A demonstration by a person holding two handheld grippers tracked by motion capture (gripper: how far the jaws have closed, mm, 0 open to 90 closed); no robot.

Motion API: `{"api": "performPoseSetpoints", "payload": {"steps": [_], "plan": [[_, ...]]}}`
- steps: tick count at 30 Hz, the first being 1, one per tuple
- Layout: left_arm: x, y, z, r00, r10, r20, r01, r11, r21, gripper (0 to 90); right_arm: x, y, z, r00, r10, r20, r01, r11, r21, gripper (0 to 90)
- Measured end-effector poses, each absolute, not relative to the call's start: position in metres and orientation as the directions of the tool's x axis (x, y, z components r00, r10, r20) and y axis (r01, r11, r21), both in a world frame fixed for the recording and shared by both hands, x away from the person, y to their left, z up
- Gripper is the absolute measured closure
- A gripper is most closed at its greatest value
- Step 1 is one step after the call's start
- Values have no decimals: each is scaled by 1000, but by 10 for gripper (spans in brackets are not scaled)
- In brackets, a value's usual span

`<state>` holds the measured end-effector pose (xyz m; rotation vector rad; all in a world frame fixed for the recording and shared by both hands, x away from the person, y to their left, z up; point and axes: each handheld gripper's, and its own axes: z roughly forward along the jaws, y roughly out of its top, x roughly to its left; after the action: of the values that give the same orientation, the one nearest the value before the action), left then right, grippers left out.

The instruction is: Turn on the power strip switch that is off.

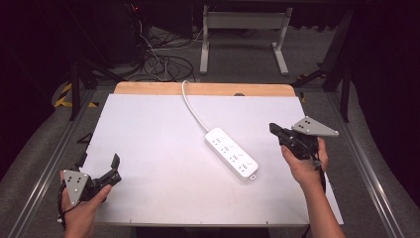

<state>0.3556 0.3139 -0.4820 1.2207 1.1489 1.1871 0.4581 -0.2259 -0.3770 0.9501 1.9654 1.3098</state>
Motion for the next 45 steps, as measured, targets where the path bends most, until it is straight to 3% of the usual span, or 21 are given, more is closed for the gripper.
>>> {"api": "performPoseSetpoints", "payload": {"steps": [12,29,45], "plan": [[355,314,-482,54,998,18,-22,-16,1000,45,471,-210,-374,-589,803,-84,269,294,917,900],[354,318,-482,53,998,15,-18,-14,1000,46,498,-152,-373,-642,757,-122,298,393,870,900],[354,318,-483,59,998,18,-16,-17,1000,46,526,-108,-392,-675,726,-131,364,482,797,900]]}}
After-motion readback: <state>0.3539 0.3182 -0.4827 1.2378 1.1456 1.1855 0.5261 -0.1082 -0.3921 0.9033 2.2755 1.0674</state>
